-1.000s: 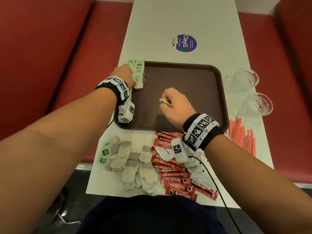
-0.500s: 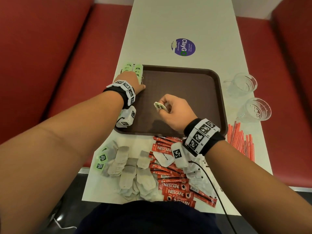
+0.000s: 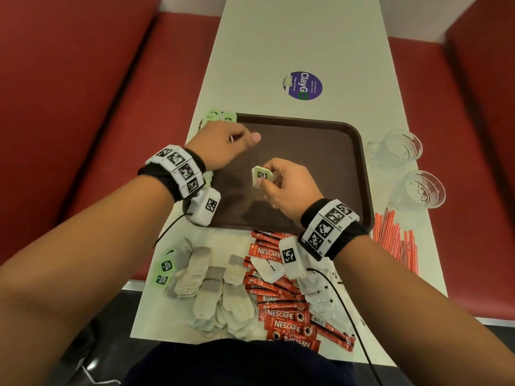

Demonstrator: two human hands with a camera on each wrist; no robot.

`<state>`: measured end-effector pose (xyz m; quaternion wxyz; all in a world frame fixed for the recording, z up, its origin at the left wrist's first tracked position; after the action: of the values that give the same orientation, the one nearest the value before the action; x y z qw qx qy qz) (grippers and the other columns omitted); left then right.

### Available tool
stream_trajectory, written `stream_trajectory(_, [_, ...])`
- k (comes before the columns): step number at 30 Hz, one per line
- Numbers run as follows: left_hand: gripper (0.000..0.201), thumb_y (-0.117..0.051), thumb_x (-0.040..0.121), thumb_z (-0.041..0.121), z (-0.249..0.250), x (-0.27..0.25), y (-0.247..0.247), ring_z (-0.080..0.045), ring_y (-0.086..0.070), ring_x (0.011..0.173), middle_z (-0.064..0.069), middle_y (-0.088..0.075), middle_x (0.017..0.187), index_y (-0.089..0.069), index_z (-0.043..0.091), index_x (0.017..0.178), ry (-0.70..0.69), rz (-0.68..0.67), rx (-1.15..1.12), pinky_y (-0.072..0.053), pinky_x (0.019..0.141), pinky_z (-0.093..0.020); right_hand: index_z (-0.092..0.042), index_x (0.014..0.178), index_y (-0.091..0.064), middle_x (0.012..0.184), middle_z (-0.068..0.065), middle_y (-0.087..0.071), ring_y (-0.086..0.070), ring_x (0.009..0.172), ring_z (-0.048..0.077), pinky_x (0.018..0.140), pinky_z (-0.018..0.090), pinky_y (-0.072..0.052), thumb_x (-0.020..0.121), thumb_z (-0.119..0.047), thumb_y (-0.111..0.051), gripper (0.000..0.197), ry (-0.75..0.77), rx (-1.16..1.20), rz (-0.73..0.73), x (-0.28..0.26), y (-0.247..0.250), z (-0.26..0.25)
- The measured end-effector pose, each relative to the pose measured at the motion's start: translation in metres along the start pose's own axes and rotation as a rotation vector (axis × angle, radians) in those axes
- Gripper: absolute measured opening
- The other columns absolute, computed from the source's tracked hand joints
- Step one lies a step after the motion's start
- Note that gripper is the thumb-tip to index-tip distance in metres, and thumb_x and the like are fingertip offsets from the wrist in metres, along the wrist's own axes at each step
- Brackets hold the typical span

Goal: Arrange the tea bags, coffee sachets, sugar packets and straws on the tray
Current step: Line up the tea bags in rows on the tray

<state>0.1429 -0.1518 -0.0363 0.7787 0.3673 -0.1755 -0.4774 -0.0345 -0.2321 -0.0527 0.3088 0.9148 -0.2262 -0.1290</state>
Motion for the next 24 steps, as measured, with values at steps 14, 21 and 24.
stream_trajectory(14, [0.009,-0.075,0.087,0.026,-0.03,-0.041,0.006,-0.008,-0.056,0.067,0.005,-0.066,0.076,-0.072,0.018,0.09,0.043,0.073,-0.019,-0.044,0.067,-0.018,-0.025,0.117,-0.052,0.092,-0.012,-0.064,-0.062,0.084,0.009,0.078,0.03,-0.051,0.084,-0.038,-0.076,0.042,0.025,-0.037,-0.193,-0.011,-0.026,0.0])
stream_trajectory(21, [0.019,-0.075,0.087,0.031,-0.065,-0.004,-0.002,-0.015,-0.066,0.09,0.002,-0.072,0.094,-0.071,0.02,0.102,0.263,-0.023,0.201,-0.052,0.082,-0.028,-0.025,0.106,-0.069,0.099,-0.013,-0.064,-0.061,0.087,0.008,0.081,0.035,-0.055,0.079,-0.052,-0.075,0.038,0.224,-0.413,-0.635,-0.048,-0.056,-0.002])
stream_trajectory(24, [0.015,-0.074,0.087,0.033,-0.069,0.012,0.001,-0.019,-0.066,0.097,0.001,-0.072,0.099,-0.071,0.023,0.097,0.329,0.037,0.247,-0.055,0.091,-0.037,-0.023,0.104,-0.071,0.103,-0.008,-0.062,-0.059,0.092,0.014,0.08,0.037,-0.054,0.076,-0.06,-0.075,0.047,0.278,-0.518,-0.722,-0.058,-0.067,-0.006])
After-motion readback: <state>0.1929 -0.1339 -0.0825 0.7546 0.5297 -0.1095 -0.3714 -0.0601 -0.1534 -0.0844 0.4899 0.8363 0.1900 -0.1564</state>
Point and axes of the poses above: each hand's wrist, its own x-axis towards the middle knuckle, its own y-axis out of the back of the hand, z = x × y, the point moved 3 cm from there along x, towards the middle knuckle
